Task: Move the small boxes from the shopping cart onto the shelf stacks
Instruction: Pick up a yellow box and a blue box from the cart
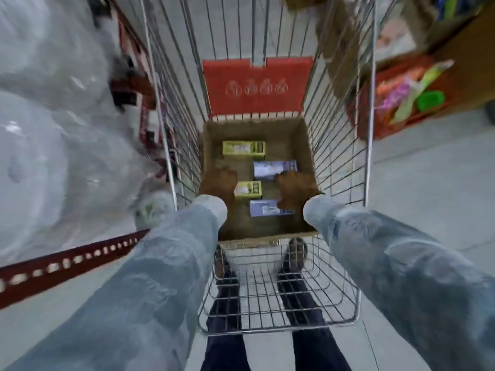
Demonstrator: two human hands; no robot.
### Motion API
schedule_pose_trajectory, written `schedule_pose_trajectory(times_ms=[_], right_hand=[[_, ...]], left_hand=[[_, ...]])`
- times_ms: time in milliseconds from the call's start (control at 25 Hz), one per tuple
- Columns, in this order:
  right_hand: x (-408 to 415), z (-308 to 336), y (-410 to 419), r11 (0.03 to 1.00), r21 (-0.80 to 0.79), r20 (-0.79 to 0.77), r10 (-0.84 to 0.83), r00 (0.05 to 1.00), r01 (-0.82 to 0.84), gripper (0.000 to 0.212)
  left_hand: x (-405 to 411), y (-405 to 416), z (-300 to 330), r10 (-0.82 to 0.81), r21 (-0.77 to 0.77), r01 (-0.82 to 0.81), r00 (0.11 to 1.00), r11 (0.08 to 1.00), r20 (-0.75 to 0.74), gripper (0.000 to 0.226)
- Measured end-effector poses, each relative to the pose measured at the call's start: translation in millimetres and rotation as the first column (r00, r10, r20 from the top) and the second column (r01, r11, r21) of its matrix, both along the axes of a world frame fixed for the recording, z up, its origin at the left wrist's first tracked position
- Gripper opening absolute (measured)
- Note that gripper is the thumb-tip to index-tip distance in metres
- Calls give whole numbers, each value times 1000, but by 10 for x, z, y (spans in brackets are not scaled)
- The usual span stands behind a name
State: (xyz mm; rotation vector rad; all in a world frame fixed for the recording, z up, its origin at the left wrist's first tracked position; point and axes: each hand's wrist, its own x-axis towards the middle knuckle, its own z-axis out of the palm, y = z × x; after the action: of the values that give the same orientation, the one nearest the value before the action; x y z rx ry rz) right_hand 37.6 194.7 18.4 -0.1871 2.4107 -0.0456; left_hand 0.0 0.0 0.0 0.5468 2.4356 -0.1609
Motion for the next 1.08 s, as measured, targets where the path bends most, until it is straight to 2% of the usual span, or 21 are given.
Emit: schedule_pose_trajectory(times_ms=[40, 120, 240, 320, 440, 680, 800, 960, 1080], right_hand=[[5, -167, 23, 999, 24, 53, 21, 998, -22, 58], [73, -491, 53, 1000, -2, 99, 17, 995, -17, 49], [200, -744, 0, 1000, -21, 100, -1, 995, 3, 38], [207, -779, -12, 999, -33, 82, 1, 997, 2, 36], [214, -507, 5, 999, -44, 30, 6, 1000, -4, 38], [274, 752, -19, 999, 43, -143, -6, 990, 12, 38], [233, 1460, -1, 993, 95, -234, -47, 971, 71, 41], [153, 2692, -34, 987, 48, -465, -111, 879, 150, 43], [132, 3578, -65, 984, -30, -639, -156, 754, 178, 38]], left_hand=[[7, 34, -133, -40, -55, 40, 999, 998, 11, 50], [50, 78, -499, -68, -51, 68, 998, 996, -16, 52], [110, 159, -765, -87, -43, 86, 996, 995, -15, 53], [78, 203, -781, -78, -28, 77, 996, 997, -36, 52], [121, 219, -548, -47, -26, 45, 995, 999, -85, 54], [20, 244, 719, -48, 78, 70, 968, 995, -247, 61], [-115, 271, 1486, -91, 112, 146, 914, 983, -396, 58], [-297, 209, 2832, -57, 181, 221, 768, 958, -638, 59], [-302, 60, 3781, 37, 229, 237, 615, 944, -788, 62]])
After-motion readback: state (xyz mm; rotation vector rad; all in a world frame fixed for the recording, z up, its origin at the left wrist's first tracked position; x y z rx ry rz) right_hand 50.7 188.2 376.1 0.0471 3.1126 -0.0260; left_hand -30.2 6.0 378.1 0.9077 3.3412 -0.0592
